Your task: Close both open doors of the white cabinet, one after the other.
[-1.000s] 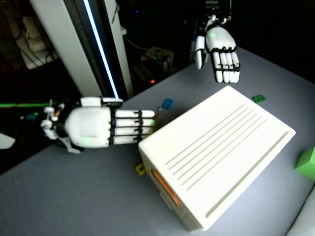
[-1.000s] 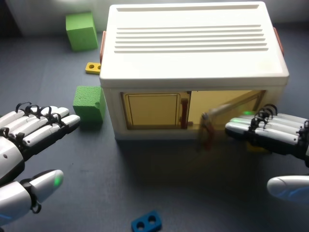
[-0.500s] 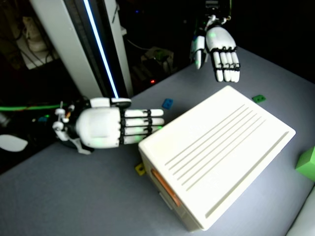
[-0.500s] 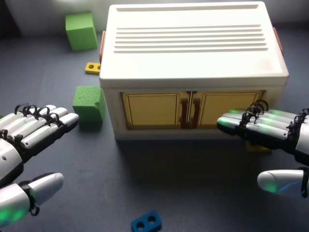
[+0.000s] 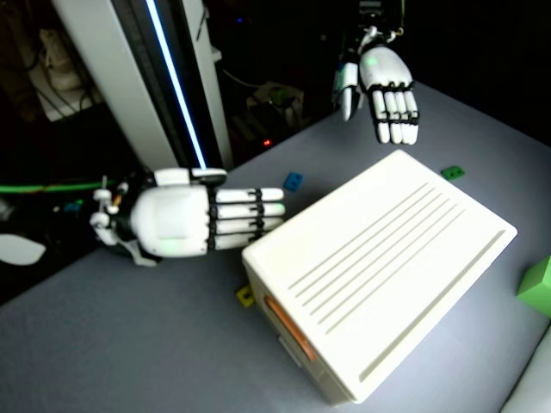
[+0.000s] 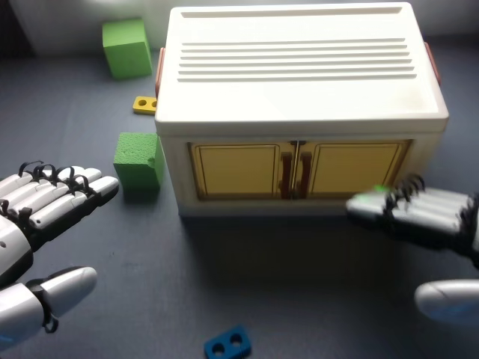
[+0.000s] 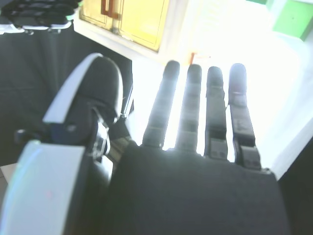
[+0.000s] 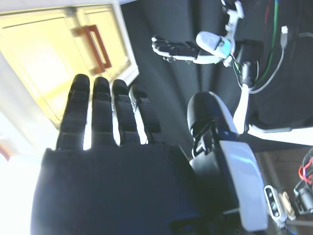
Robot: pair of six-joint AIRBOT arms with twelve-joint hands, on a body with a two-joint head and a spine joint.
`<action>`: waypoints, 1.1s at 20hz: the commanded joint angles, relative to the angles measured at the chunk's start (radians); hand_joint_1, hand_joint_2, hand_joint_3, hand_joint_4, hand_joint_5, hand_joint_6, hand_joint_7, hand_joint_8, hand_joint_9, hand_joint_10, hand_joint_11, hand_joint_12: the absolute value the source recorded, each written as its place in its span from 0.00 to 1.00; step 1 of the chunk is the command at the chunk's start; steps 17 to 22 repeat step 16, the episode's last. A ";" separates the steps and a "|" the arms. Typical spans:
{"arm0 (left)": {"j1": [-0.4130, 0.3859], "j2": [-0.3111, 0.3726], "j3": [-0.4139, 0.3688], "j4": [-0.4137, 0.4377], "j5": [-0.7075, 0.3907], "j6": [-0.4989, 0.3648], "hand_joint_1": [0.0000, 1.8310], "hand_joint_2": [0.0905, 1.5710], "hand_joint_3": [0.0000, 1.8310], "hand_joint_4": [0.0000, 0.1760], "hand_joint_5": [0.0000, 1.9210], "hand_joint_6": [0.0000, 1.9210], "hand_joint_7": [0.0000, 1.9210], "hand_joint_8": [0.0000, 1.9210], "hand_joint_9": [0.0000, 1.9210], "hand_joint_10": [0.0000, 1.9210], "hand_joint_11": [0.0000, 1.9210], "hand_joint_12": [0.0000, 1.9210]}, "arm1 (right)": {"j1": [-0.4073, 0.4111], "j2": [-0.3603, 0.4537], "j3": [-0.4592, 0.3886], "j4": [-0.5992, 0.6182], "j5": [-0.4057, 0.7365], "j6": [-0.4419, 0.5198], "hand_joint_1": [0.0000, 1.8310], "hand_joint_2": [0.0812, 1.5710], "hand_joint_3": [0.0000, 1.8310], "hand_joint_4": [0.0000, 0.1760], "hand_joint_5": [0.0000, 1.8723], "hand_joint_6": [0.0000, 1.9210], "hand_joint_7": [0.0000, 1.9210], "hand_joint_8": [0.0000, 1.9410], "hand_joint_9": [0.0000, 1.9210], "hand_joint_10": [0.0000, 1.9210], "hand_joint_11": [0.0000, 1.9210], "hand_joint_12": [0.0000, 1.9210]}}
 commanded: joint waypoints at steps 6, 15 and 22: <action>-0.004 0.006 0.001 -0.007 -0.129 -0.003 0.00 0.99 0.00 0.00 0.04 0.00 0.03 0.00 0.04 0.00 0.00 0.23 | -0.146 0.082 -0.017 0.173 0.202 0.001 0.00 0.93 0.00 0.00 0.01 0.00 0.00 0.00 0.00 0.00 0.00 0.00; -0.041 -0.024 0.044 -0.082 -0.220 -0.009 0.00 0.98 0.00 0.00 0.03 0.00 0.01 0.00 0.00 0.00 0.00 0.10 | -0.274 0.139 -0.046 0.467 0.462 -0.117 0.00 0.92 0.00 0.00 0.04 0.01 0.02 0.01 0.01 0.01 0.04 0.02; -0.055 -0.030 0.053 -0.087 -0.243 -0.012 0.00 0.95 0.00 0.04 0.02 0.00 0.01 0.00 0.01 0.00 0.00 0.08 | -0.274 0.139 -0.042 0.490 0.492 -0.123 0.00 0.92 0.00 0.00 0.04 0.01 0.02 0.00 0.01 0.00 0.03 0.01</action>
